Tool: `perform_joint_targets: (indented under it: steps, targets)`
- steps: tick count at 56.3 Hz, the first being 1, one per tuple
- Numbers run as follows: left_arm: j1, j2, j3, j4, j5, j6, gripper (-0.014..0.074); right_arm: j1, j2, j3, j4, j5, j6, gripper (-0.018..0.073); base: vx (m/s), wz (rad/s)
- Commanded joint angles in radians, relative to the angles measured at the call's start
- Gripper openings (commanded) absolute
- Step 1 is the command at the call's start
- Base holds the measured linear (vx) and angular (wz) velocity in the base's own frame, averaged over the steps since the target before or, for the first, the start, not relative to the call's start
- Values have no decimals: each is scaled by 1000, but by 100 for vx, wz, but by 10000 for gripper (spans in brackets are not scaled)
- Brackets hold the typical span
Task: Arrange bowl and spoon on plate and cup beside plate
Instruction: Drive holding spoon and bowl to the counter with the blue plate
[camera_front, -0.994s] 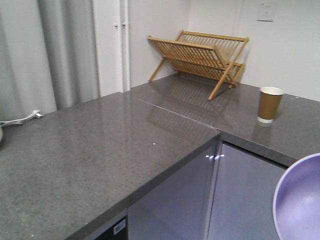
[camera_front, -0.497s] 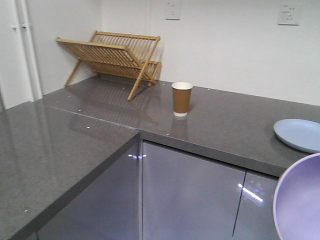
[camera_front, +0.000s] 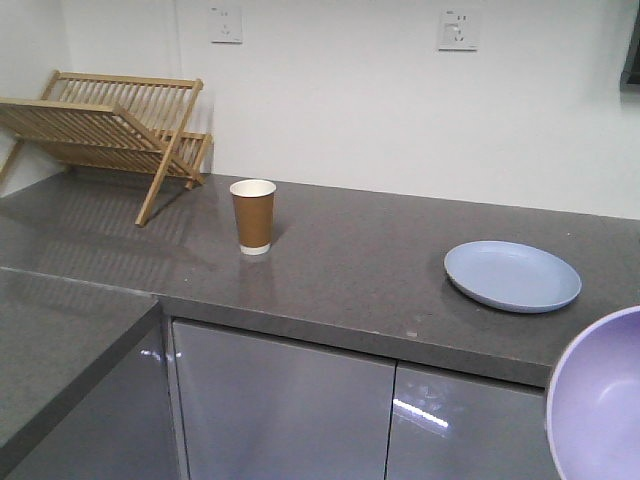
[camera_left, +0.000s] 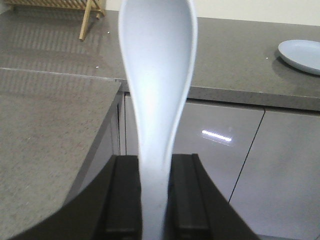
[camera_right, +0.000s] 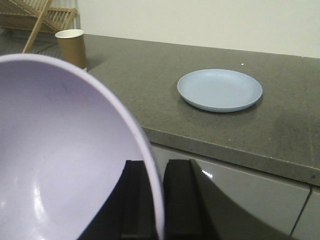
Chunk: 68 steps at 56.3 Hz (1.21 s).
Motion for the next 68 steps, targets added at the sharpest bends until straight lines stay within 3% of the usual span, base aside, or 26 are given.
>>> perform_joint_targets:
  steps: [1,68]
  targets:
    - [-6,0,-26,-9,-83,-3,-6,1,3,-28,3,-88,-9,-8,28,-26]
    - [-6,0,-26,-9,-83,-3,-6,1,3,-28,3,-87,-9,-8,36,-17]
